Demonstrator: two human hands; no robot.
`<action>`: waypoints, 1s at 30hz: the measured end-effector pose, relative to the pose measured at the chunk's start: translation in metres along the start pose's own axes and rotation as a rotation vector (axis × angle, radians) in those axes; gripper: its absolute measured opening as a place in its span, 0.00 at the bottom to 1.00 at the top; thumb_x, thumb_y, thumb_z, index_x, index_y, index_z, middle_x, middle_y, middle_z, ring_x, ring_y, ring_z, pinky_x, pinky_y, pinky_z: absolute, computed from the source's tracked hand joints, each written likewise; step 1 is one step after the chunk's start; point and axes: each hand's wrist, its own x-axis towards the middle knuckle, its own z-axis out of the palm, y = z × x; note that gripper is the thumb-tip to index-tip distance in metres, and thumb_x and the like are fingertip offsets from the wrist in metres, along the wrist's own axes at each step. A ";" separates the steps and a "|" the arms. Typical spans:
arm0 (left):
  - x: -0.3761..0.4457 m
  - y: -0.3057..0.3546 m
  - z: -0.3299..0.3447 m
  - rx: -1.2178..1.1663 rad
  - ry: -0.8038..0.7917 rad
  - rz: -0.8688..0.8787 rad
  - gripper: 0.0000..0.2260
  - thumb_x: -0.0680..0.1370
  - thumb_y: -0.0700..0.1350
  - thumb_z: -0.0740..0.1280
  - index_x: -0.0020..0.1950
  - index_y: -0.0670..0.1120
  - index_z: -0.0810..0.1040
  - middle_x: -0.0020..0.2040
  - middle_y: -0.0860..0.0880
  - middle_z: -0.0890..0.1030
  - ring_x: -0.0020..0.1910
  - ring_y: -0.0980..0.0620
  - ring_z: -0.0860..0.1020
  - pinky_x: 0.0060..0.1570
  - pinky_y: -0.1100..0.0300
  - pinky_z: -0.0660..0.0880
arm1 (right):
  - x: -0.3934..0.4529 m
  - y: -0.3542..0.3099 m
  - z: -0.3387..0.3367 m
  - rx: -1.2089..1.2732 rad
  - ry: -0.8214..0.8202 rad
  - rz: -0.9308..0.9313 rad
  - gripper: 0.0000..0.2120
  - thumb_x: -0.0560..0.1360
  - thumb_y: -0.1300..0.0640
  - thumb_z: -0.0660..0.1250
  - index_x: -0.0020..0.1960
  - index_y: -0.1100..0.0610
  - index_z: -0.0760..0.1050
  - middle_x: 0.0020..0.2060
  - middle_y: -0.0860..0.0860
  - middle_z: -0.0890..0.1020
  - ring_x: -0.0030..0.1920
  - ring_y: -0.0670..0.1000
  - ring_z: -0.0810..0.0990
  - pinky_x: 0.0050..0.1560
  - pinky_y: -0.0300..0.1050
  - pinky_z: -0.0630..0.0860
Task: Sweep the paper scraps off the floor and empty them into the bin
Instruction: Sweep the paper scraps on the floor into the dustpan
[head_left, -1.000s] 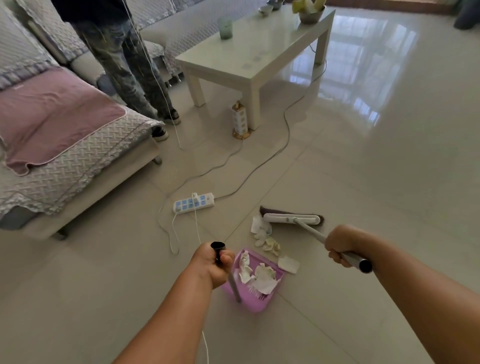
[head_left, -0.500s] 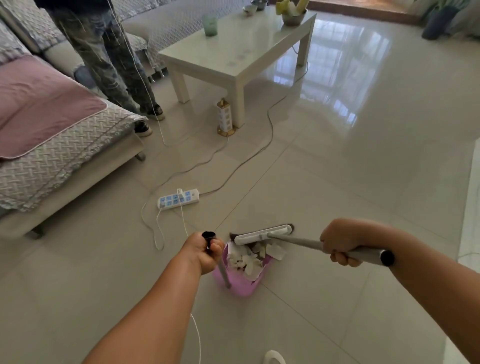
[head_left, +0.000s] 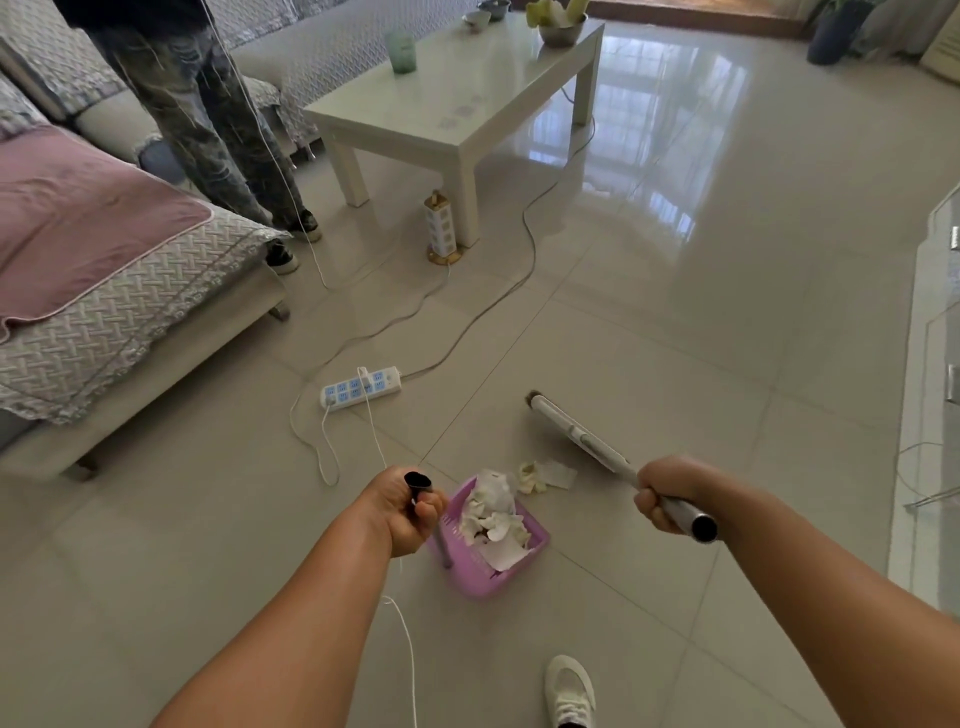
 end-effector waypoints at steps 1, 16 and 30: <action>0.000 -0.002 -0.003 -0.005 -0.001 -0.001 0.09 0.64 0.32 0.51 0.34 0.46 0.60 0.19 0.47 0.63 0.10 0.56 0.62 0.10 0.71 0.58 | 0.005 0.008 0.009 0.019 0.002 0.012 0.11 0.77 0.66 0.51 0.57 0.62 0.67 0.27 0.55 0.74 0.15 0.45 0.70 0.18 0.32 0.69; 0.020 0.005 0.015 -0.033 0.021 0.014 0.11 0.75 0.34 0.53 0.34 0.39 0.68 0.20 0.45 0.69 0.11 0.54 0.65 0.12 0.72 0.63 | -0.031 0.006 0.053 -0.097 -0.278 0.104 0.09 0.78 0.66 0.49 0.45 0.61 0.67 0.30 0.53 0.71 0.14 0.42 0.68 0.17 0.30 0.65; 0.014 0.006 -0.032 -0.058 -0.182 -0.087 0.14 0.78 0.36 0.53 0.32 0.45 0.61 0.21 0.48 0.65 0.11 0.57 0.61 0.11 0.72 0.55 | -0.129 -0.019 0.040 -0.042 -0.261 0.142 0.08 0.79 0.62 0.53 0.46 0.64 0.69 0.20 0.51 0.72 0.14 0.44 0.69 0.14 0.31 0.67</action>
